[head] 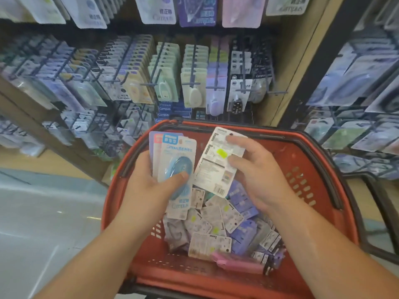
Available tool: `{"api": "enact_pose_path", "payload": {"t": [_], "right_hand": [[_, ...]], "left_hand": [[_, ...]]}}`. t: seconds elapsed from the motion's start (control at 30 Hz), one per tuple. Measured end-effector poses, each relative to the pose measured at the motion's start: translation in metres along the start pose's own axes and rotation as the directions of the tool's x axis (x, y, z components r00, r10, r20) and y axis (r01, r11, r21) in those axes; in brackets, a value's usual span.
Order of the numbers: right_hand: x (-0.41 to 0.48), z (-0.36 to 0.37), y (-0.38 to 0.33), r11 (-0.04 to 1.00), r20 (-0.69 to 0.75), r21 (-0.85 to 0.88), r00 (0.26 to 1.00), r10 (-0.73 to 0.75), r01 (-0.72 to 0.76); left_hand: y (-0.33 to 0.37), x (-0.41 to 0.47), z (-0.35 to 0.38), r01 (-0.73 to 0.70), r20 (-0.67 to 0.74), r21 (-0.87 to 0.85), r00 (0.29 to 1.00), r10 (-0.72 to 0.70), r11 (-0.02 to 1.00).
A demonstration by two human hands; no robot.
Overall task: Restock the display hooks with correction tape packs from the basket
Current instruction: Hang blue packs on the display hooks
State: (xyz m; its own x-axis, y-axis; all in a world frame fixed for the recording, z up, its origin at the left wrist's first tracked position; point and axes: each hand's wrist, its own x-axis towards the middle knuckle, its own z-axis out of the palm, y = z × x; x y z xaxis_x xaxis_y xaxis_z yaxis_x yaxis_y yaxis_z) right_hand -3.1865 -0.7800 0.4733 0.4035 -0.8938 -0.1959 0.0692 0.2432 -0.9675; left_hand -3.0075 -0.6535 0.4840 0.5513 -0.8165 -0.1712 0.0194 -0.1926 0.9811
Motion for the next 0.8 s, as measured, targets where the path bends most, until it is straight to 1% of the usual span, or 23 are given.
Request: {"api": "enact_pose_path", "payload": {"t": [0.03, 0.1, 0.17, 0.27, 0.33, 0.43, 0.53, 0.57, 0.67, 0.73, 0.8], "right_hand": [[-0.002, 0.003, -0.002, 0.998, 0.009, -0.032, 0.998, -0.054, 0.055], [-0.005, 0.01, -0.003, 0.992, 0.011, -0.045, 0.993, -0.114, 0.114], [-0.009, 0.018, -0.002, 0.992, -0.01, -0.038, 0.992, -0.123, 0.123], [-0.012, 0.028, -0.002, 0.994, 0.01, -0.015, 0.994, -0.112, 0.112], [-0.014, 0.029, 0.001, 0.995, 0.01, -0.005, 0.995, -0.103, 0.103], [-0.013, 0.025, 0.001, 0.991, 0.032, -0.027, 0.991, -0.131, 0.132], [-0.011, 0.024, 0.005, 0.999, 0.031, 0.002, 0.998, -0.047, 0.047], [-0.012, 0.024, 0.007, 1.0, 0.068, 0.015, 0.998, -0.01, 0.009], [-0.017, 0.029, 0.008, 0.984, 0.209, 0.128, 0.974, 0.092, -0.12], [-0.018, 0.034, 0.009, 0.979, 0.208, 0.142, 0.972, 0.112, -0.143], [-0.017, 0.037, 0.009, 0.986, 0.175, 0.113, 0.979, 0.103, -0.123]], "left_hand": [[-0.003, 0.001, 0.004, 0.007, 0.01, 0.009, 1.0, -0.007, 1.0], [-0.006, 0.004, 0.013, 0.006, 0.011, 0.017, 1.0, -0.007, 1.0], [-0.005, 0.007, 0.021, -0.012, -0.021, 0.021, 1.0, 0.012, 1.0], [-0.004, 0.011, 0.028, -0.04, -0.053, 0.007, 0.998, 0.04, 0.999], [-0.003, 0.011, 0.029, -0.039, -0.043, -0.026, 0.998, 0.038, 0.999], [-0.001, 0.008, 0.028, -0.049, -0.011, -0.063, 0.999, 0.049, 0.997], [0.002, 0.006, 0.026, -0.062, 0.009, -0.069, 0.998, 0.063, 0.996], [0.003, 0.005, 0.025, -0.062, 0.018, -0.071, 0.998, 0.064, 0.996], [0.006, 0.003, 0.025, -0.047, 0.016, -0.098, 0.999, 0.049, 0.994], [0.006, 0.001, 0.025, -0.019, -0.013, -0.172, 1.0, 0.017, 0.985], [0.008, 0.0, 0.023, 0.016, -0.03, -0.227, 0.999, -0.024, 0.974]]}}
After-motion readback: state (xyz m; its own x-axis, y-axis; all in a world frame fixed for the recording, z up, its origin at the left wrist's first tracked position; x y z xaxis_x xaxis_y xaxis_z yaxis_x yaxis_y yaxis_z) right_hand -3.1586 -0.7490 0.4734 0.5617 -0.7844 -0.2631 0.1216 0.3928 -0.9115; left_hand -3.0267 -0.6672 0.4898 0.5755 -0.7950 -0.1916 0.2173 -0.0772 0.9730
